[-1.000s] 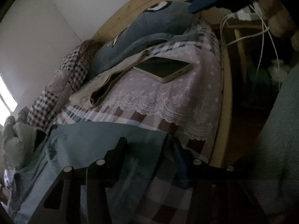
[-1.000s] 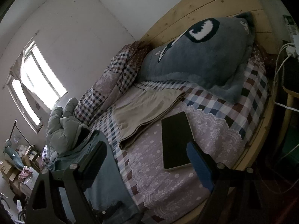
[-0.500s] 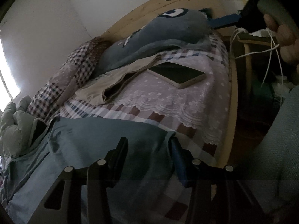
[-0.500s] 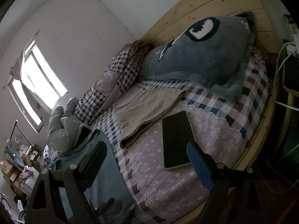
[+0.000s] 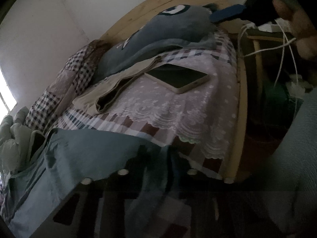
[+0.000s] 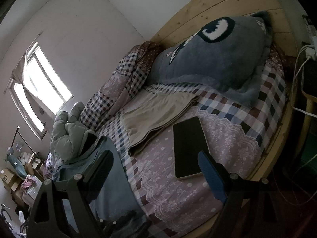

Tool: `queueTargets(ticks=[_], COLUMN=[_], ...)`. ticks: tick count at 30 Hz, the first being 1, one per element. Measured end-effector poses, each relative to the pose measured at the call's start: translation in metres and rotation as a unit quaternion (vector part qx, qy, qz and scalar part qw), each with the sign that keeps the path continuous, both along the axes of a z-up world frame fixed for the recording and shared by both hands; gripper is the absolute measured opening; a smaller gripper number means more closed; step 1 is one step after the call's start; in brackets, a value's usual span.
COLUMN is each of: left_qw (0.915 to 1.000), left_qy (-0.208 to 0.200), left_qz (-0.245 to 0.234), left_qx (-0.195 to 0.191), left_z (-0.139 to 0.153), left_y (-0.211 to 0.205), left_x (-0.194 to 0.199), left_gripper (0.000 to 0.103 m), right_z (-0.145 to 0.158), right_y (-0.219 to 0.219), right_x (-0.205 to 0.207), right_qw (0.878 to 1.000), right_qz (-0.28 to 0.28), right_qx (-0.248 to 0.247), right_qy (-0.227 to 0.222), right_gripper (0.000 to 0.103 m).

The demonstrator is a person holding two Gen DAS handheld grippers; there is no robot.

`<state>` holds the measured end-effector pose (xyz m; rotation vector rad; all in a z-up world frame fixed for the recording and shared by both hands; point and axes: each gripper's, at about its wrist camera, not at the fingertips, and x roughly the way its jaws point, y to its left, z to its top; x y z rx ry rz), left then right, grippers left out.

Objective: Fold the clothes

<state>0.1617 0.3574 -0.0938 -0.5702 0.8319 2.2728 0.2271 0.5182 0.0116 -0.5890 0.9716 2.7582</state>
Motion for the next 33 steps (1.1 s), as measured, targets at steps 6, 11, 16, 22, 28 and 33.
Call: queueTargets(ticks=[6, 11, 16, 22, 28, 33], left_qw=[0.9998, 0.9979, 0.9925, 0.9632, 0.911, 0.8948], left_qy=[-0.011, -0.046, -0.077, -0.15, -0.206, -0.197], left_qz=[0.001, 0.009, 0.016, 0.025, 0.038, 0.039], left_qx=[0.015, 0.045, 0.093, 0.221, 0.355, 0.399], left_z=[0.008, 0.015, 0.035, 0.102, 0.194, 0.271], left_y=[-0.006, -0.013, -0.025, -0.056, -0.103, -0.137], left_x=[-0.001, -0.007, -0.012, -0.034, -0.079, -0.11], left_gripper=[0.007, 0.003, 0.002, 0.002, 0.001, 0.001], right_z=[0.0, 0.0, 0.0, 0.001, 0.001, 0.002], right_y=[0.0, 0.0, -0.002, -0.005, -0.014, -0.037], right_x=[-0.001, -0.001, -0.003, -0.006, -0.015, -0.034], right_qw=[1.0, 1.0, 1.0, 1.0, 0.999, 0.995], right_qz=[0.003, 0.005, 0.008, 0.014, 0.035, 0.096], right_qx=[0.0, 0.001, 0.005, 0.01, 0.017, 0.026], right_qy=[0.0, -0.001, -0.002, -0.003, -0.006, -0.007], right_gripper=[0.09, 0.09, 0.09, 0.09, 0.09, 0.09])
